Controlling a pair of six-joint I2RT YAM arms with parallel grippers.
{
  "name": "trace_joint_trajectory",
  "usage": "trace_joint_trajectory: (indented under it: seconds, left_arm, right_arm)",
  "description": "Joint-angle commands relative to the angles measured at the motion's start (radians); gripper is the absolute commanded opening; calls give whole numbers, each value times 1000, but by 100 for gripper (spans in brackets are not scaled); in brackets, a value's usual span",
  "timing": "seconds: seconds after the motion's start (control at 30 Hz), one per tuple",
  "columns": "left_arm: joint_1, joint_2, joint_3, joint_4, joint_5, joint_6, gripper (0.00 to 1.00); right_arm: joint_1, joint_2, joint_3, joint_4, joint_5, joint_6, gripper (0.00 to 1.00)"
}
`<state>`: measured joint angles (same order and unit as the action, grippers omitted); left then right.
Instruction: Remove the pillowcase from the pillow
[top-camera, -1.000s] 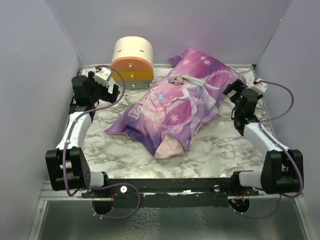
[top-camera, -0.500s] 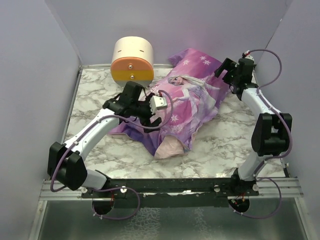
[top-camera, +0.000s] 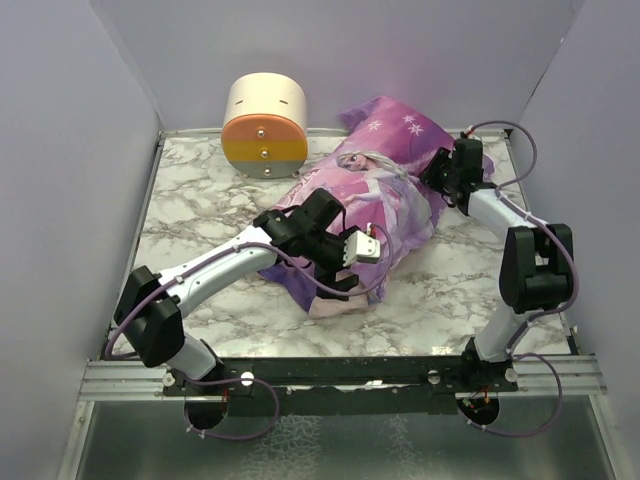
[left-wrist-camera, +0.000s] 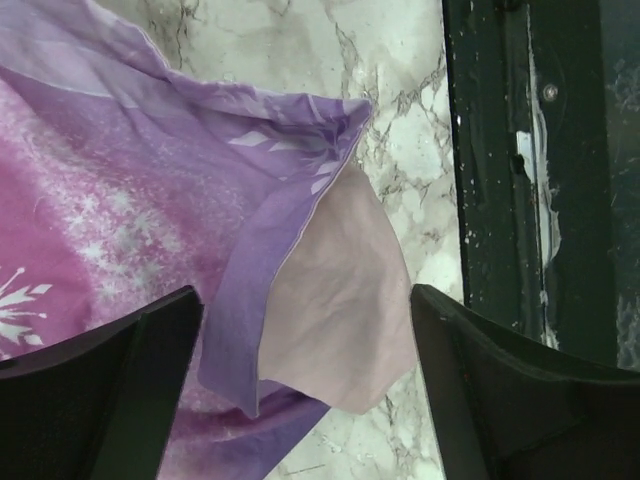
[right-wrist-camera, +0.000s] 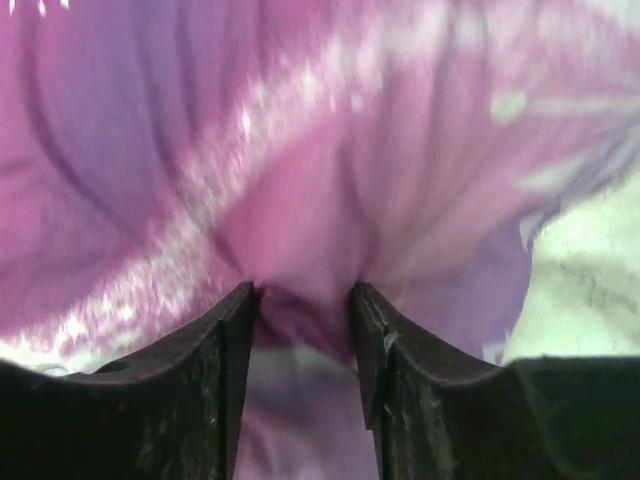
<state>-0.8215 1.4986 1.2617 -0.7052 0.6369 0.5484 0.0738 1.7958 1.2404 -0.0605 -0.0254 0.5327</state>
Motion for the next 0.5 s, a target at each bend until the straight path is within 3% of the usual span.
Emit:
trace_joint_trajectory:
  seconds: [0.0,0.1,0.3,0.4,0.47]
  left_arm:
    - [-10,4,-28,35,-33,26,76]
    - [-10,-20,-89,66,-82,34,50]
    - [38,-119,-231,137,-176,31,12]
    - [95,-172,-266,119,-177,39,0]
    - [129,-207,-293,93,-170,66,0]
  right_arm:
    - [29,-151,-145,43,96,26,36]
    - [30,-245,-212,24,128,31,21]
    - [30,-439,-380,37,147,10,3]
    - [29,-503,-409,47,175,-18,3]
    - [29,-504,-373,27,201,-30,14]
